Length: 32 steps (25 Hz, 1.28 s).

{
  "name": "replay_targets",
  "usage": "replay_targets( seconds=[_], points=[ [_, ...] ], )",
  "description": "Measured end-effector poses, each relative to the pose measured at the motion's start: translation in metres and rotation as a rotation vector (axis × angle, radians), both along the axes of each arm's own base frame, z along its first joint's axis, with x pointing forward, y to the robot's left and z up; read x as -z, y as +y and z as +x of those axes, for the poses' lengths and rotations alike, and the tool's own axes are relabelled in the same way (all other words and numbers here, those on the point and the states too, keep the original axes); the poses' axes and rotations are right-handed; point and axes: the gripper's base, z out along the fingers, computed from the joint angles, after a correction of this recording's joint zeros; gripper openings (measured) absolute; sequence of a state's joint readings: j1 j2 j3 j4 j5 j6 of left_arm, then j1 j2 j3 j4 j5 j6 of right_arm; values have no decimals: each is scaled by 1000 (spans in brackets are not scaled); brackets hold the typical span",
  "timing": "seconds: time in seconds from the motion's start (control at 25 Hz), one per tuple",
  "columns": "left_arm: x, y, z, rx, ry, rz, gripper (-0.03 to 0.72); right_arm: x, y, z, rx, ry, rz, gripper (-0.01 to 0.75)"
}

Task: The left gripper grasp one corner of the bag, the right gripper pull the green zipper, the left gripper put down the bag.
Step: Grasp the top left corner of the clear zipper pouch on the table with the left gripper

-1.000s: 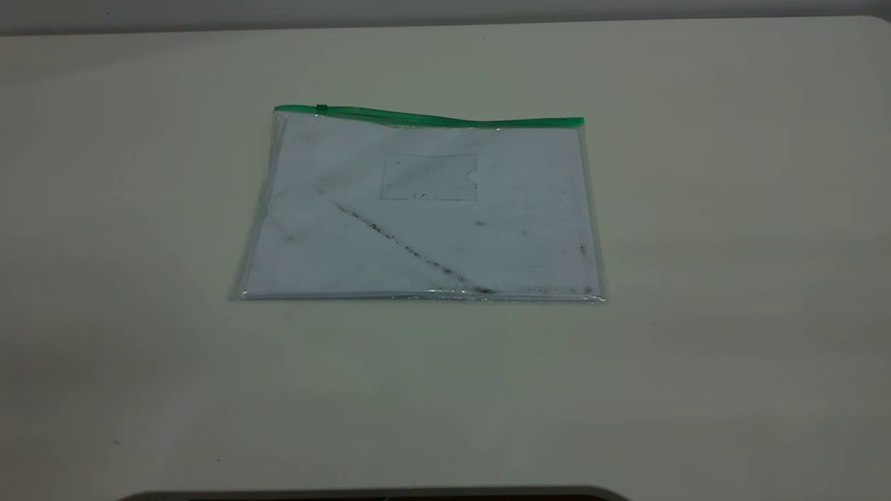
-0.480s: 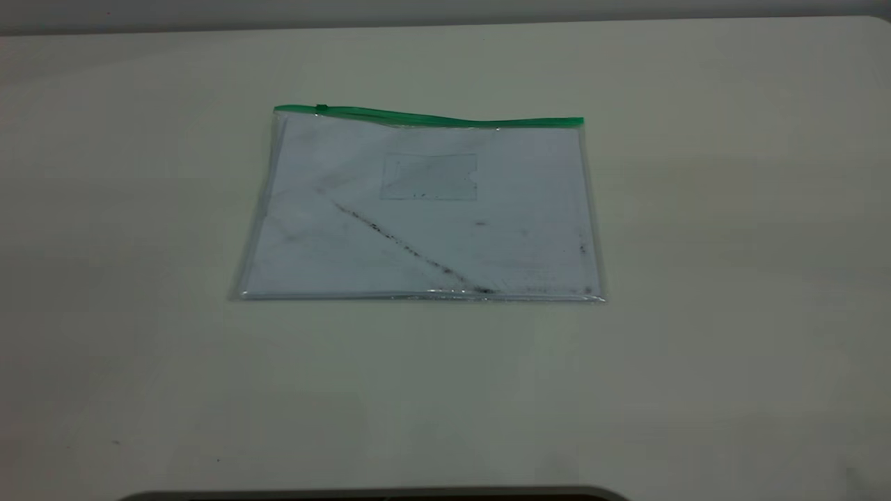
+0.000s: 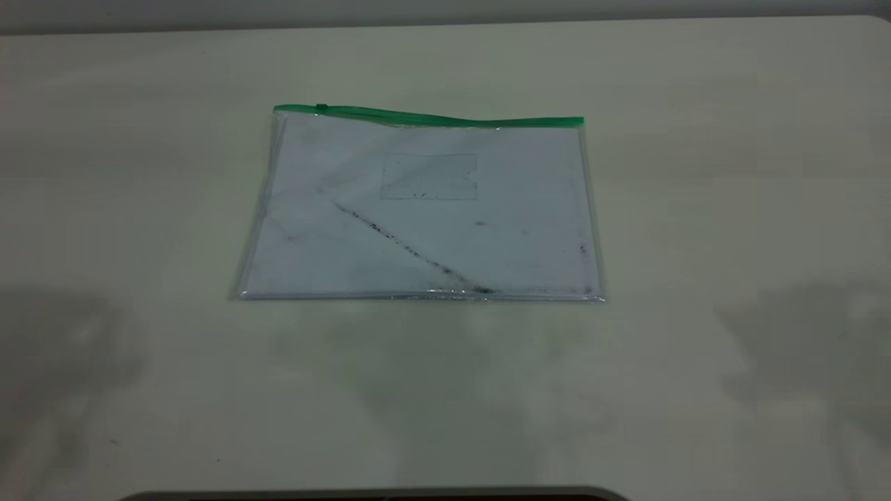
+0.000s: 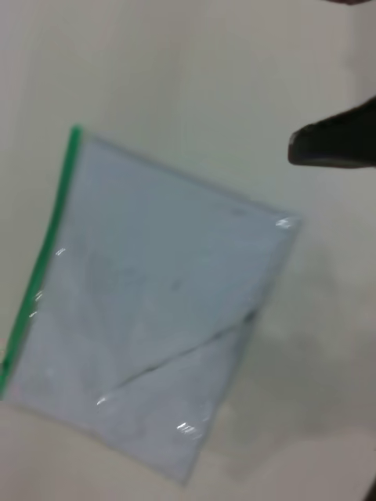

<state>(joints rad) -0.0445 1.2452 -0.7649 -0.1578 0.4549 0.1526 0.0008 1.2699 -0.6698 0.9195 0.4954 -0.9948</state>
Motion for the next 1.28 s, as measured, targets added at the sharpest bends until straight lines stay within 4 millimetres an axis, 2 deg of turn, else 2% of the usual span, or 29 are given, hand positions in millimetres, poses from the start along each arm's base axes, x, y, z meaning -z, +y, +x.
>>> replay_targets(
  seconds=[0.2, 0.32, 0.52, 0.72, 0.88, 1.04, 1.12, 1.28],
  points=[
    [34, -2, 60, 22, 103, 22, 538, 20, 7, 55, -43, 11, 76, 454],
    [55, -4, 94, 45, 145, 37, 538, 34, 15, 82, -54, 21, 136, 454],
    [97, -6, 147, 74, 198, 52, 538, 62, 47, 117, -159, 40, 128, 454],
    [133, -14, 196, 130, 218, 4, 538, 82, 75, 143, -224, 52, 129, 454],
    [164, -27, 228, 229, 231, -98, 538, 96, 83, 155, -235, 65, 132, 454],
    [197, -40, 249, 364, 229, -190, 538, 105, 84, 157, -234, 86, 131, 454],
    [215, -40, 256, 382, 228, -226, 538, 106, 84, 157, -233, 87, 130, 454],
    [237, -37, 267, 382, 232, -271, 538, 105, 84, 158, -234, 83, 131, 454]
  ],
)
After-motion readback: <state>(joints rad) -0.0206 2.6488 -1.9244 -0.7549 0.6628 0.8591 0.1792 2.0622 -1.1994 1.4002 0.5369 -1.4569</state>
